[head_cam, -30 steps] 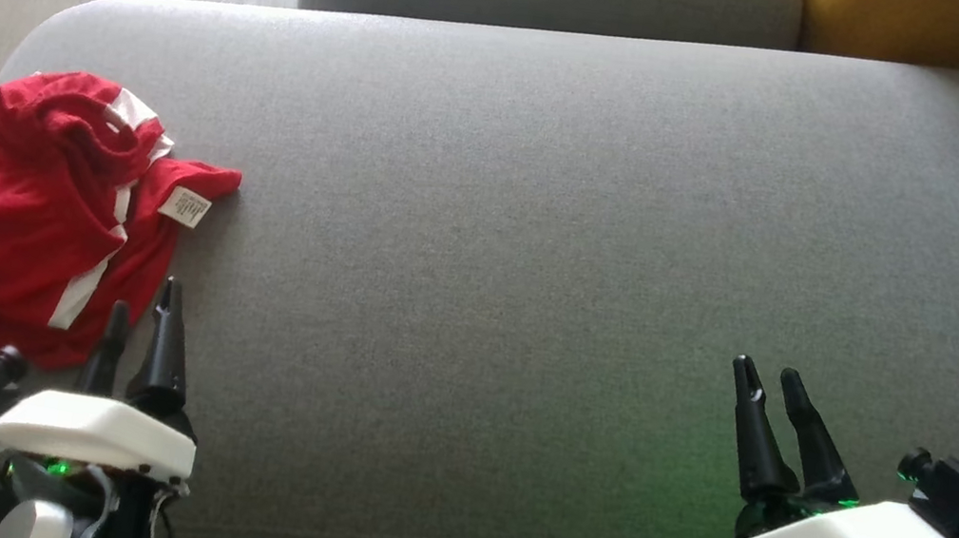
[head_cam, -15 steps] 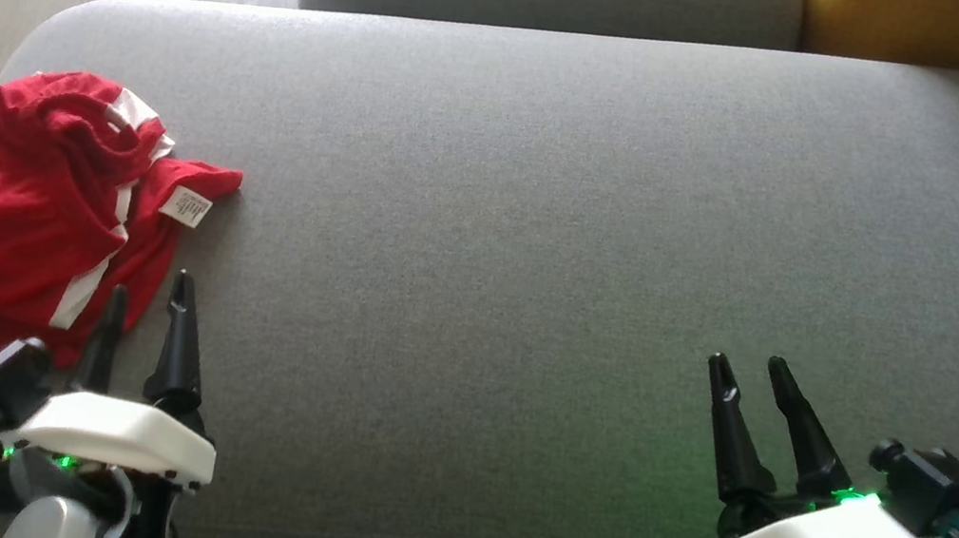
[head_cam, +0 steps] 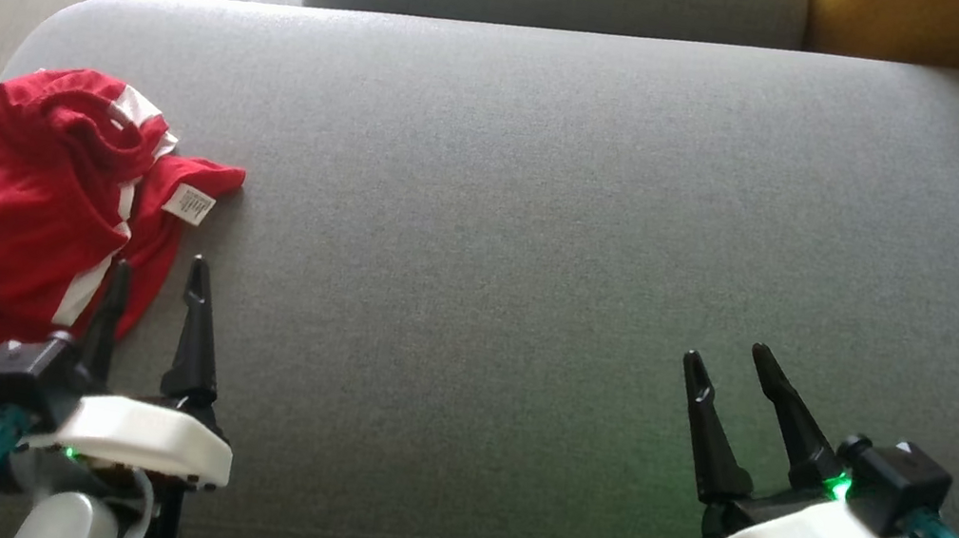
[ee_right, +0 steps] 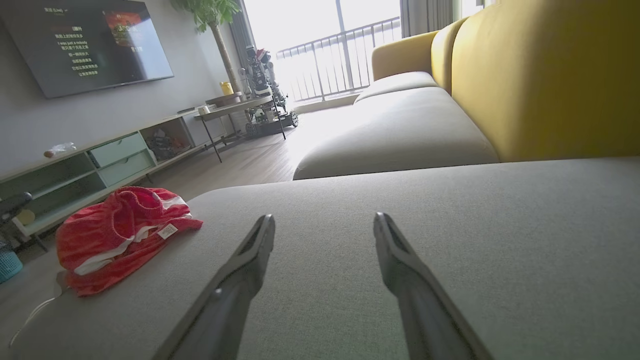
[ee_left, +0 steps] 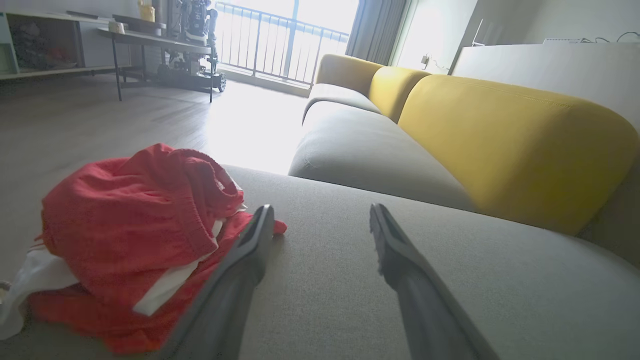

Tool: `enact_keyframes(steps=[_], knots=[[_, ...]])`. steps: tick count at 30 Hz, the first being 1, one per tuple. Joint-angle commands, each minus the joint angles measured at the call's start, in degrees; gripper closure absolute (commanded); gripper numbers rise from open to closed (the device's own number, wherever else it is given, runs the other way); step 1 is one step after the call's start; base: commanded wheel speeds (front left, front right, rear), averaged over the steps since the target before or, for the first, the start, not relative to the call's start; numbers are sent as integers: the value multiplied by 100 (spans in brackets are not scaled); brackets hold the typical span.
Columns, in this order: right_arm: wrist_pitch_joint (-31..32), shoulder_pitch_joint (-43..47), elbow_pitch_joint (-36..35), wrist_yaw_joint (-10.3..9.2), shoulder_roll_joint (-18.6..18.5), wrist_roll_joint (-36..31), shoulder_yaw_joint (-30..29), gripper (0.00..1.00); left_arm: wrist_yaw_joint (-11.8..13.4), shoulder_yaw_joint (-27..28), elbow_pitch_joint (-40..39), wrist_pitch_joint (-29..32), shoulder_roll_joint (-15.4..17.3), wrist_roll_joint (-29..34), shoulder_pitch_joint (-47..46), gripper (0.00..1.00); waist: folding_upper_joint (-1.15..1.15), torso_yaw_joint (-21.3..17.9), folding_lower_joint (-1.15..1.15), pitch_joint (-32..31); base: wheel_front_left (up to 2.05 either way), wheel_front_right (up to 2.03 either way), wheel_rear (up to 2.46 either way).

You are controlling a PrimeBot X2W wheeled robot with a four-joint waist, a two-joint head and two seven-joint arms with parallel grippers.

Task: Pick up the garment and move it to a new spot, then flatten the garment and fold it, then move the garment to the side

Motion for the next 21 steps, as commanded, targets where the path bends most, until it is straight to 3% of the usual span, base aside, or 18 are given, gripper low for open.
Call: enact_keyframes(steps=[1, 21], knots=[[-83, -324, -244, -1, -62, -193, 133, 0, 58, 125, -264, -80, 91, 201, -148, 0, 0, 0, 0, 3, 0, 0, 0], [-421, -375, -435, -1, -76, -1694, 375, 0, 324, -88, -556, -414, 120, 1619, -79, 0, 0, 39, 0, -41, 0, 0, 0]])
